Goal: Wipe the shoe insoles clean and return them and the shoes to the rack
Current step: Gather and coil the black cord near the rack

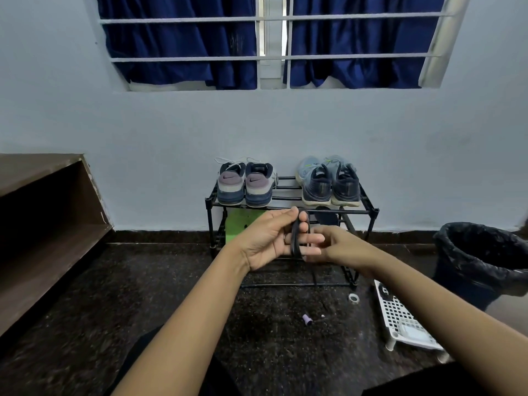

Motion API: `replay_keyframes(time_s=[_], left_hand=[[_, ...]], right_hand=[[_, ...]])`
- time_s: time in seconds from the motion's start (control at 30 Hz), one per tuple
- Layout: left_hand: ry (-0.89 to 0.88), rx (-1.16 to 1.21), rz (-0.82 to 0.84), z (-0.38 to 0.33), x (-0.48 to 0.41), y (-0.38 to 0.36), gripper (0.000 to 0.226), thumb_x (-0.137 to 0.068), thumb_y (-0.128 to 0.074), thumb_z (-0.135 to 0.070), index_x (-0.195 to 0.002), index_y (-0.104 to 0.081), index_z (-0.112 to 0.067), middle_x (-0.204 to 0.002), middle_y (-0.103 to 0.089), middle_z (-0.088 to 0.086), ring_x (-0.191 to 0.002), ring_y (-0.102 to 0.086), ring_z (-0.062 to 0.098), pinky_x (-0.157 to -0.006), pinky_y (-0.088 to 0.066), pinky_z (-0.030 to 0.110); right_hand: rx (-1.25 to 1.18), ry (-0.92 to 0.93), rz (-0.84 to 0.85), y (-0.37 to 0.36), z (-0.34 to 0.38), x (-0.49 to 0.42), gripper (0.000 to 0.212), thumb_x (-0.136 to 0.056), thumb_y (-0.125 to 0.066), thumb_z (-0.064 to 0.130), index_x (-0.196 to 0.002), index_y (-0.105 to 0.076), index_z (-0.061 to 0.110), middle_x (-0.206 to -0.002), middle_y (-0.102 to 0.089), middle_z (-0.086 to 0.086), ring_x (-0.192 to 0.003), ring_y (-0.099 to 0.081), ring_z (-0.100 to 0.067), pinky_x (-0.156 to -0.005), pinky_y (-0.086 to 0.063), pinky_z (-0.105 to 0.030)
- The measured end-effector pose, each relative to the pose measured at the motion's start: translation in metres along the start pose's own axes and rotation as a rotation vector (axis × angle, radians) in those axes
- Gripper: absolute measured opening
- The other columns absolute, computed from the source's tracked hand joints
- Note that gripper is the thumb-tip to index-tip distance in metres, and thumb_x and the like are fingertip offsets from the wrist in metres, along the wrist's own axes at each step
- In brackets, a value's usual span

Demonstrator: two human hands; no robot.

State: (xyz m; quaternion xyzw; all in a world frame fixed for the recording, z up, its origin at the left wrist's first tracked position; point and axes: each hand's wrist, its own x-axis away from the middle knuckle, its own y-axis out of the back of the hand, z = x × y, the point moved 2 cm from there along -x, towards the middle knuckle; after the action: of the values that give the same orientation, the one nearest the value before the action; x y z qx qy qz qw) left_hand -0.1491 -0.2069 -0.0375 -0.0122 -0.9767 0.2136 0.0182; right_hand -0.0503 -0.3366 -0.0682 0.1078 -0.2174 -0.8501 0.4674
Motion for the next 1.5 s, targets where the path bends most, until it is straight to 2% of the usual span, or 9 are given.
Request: replay_keyframes(time_s=[0.13, 0.3, 0.53, 0.67, 0.93, 1.17, 1.27, 1.37, 1.5], left_hand=[[0.024, 0.019, -0.077, 0.006, -0.006, -0.001, 0.025, -0.103, -0.041, -0.018, -0.092, -0.057, -0.002, -0.068, -0.066, 0.008, -0.067, -0.073, 0.022, -0.065, -0.061, 0.042], [0.032, 0.018, -0.078, 0.006, -0.006, -0.005, 0.024, -0.103, -0.042, -0.017, -0.093, -0.058, -0.001, -0.071, -0.067, 0.009, -0.065, -0.072, 0.022, -0.065, -0.061, 0.041], [-0.239, -0.166, -0.23, -0.005, -0.012, 0.012, 0.026, -0.102, -0.044, -0.02, -0.093, -0.063, -0.006, -0.086, -0.073, 0.01, -0.088, -0.072, 0.025, -0.088, -0.056, 0.043], [-0.298, -0.506, -0.293, -0.007, -0.012, 0.027, 0.026, -0.102, -0.046, -0.02, -0.089, -0.068, -0.012, -0.085, -0.074, 0.003, -0.087, -0.069, 0.016, -0.092, -0.052, 0.04], [0.117, -0.658, -0.01, 0.008, 0.0, 0.014, 0.043, -0.106, -0.036, -0.031, -0.098, -0.065, 0.0, -0.091, -0.071, 0.016, -0.094, -0.069, 0.031, -0.093, -0.052, 0.047], [0.14, -0.345, 0.114, 0.004, 0.006, 0.009, 0.029, -0.103, -0.043, -0.022, -0.091, -0.062, -0.003, -0.079, -0.069, 0.011, -0.086, -0.072, 0.03, -0.086, -0.056, 0.05], [0.108, -0.245, 0.047, 0.002, 0.006, 0.008, 0.027, -0.102, -0.043, -0.021, -0.092, -0.06, -0.002, -0.077, -0.068, 0.012, -0.082, -0.072, 0.031, -0.081, -0.057, 0.051], [0.096, -0.189, 0.017, 0.004, 0.004, 0.007, 0.027, -0.103, -0.042, -0.02, -0.095, -0.058, -0.001, -0.076, -0.066, 0.012, -0.08, -0.072, 0.03, -0.078, -0.058, 0.05], [0.093, -0.154, 0.007, 0.005, 0.0, 0.003, 0.025, -0.103, -0.041, -0.018, -0.097, -0.057, 0.0, -0.073, -0.065, 0.01, -0.075, -0.072, 0.027, -0.076, -0.059, 0.048]], right_hand=[[-0.167, 0.213, -0.214, -0.01, 0.009, -0.006, 0.028, -0.08, -0.05, -0.014, -0.094, -0.059, 0.009, -0.077, -0.062, 0.009, -0.075, -0.058, -0.001, -0.07, -0.046, -0.016], [0.063, 0.289, -0.334, -0.02, 0.002, -0.008, 0.029, -0.083, -0.052, -0.007, -0.08, -0.062, 0.021, -0.072, -0.064, 0.011, -0.079, -0.059, -0.004, -0.071, -0.048, -0.02], [-0.225, 0.165, 0.159, -0.052, 0.007, -0.002, 0.023, -0.1, -0.037, 0.003, -0.11, -0.055, -0.006, -0.095, -0.067, -0.014, -0.08, -0.067, -0.013, -0.082, -0.051, -0.023], [-0.508, 0.165, 0.148, -0.04, 0.028, 0.008, 0.02, -0.095, -0.045, 0.013, -0.103, -0.059, 0.0, -0.088, -0.07, -0.009, -0.073, -0.065, -0.014, -0.075, -0.051, -0.024], [-1.001, 0.159, -0.212, 0.013, 0.038, 0.007, 0.021, -0.091, -0.047, 0.008, -0.106, -0.061, 0.006, -0.1, -0.072, -0.006, -0.057, -0.057, -0.003, -0.062, -0.052, -0.017], [-0.592, -0.041, -0.31, 0.032, 0.001, 0.002, 0.009, -0.092, -0.057, 0.013, -0.098, -0.064, 0.012, -0.089, -0.07, -0.002, -0.061, -0.058, -0.005, -0.063, -0.049, -0.019], [-0.04, -0.1, -0.225, 0.029, -0.019, 0.0, 0.019, -0.079, -0.075, 0.022, -0.088, -0.061, 0.013, -0.077, -0.065, -0.006, -0.068, -0.056, -0.014, -0.069, -0.047, -0.032], [0.129, 0.002, -0.153, 0.011, -0.013, 0.001, 0.042, -0.07, -0.08, 0.014, -0.103, -0.053, 0.01, -0.087, -0.064, -0.004, -0.077, -0.06, -0.015, -0.078, -0.05, -0.036], [0.075, 0.297, -0.192, -0.015, 0.007, 0.0, 0.031, -0.076, -0.063, -0.001, -0.106, -0.056, 0.003, -0.091, -0.062, -0.007, -0.085, -0.059, -0.016, -0.08, -0.048, -0.023]])
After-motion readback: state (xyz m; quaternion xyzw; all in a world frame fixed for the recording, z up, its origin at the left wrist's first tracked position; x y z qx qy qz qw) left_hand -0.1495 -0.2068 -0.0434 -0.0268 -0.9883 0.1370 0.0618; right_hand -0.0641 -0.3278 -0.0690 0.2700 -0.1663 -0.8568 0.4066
